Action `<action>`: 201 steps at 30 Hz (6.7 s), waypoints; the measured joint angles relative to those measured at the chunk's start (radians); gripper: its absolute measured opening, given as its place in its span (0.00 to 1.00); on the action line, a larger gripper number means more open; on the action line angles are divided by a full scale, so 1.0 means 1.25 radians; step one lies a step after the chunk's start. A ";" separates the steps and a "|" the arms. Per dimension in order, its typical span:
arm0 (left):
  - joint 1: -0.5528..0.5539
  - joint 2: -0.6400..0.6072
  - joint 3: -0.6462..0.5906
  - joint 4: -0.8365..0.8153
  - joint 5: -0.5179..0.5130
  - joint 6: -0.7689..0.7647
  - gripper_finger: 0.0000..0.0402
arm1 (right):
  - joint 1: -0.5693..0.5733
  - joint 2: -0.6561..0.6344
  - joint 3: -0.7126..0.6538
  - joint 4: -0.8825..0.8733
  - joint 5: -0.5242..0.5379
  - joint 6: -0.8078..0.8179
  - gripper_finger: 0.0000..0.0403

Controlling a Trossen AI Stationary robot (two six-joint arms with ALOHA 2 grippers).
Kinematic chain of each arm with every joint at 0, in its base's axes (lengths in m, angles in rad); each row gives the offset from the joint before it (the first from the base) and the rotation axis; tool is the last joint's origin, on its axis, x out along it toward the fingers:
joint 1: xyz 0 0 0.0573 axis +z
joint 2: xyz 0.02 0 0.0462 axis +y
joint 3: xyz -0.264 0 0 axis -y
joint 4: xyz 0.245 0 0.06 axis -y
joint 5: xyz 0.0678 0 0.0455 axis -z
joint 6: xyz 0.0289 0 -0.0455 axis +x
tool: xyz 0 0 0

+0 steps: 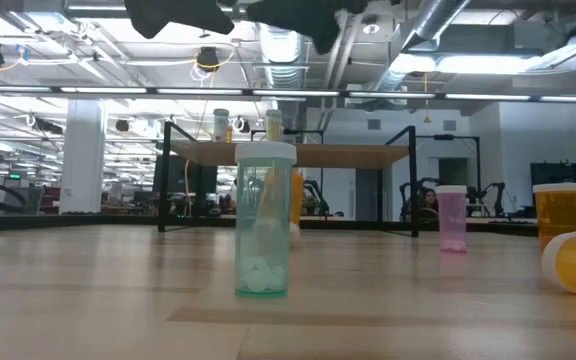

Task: Pick and place medicine bottles onto shelf by color
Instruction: Put the bottom large orange pill bottle on the shelf

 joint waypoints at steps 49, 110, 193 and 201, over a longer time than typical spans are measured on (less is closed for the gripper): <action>0.316 0.240 0.003 0.093 0.269 0.054 0.62 | 0.063 -0.406 -0.175 -0.174 0.212 -0.062 0.70; 0.051 -0.011 -0.462 1.515 0.173 0.542 0.39 | 0.037 -0.168 -0.174 0.241 0.147 -0.224 0.70; 0.108 -0.012 -0.402 1.360 0.220 0.484 0.44 | 0.050 -0.083 -0.174 0.499 0.126 -0.316 0.52; 0.109 -0.012 -0.402 1.323 0.114 0.510 0.55 | 0.047 -0.137 -0.174 0.389 0.210 -0.317 0.52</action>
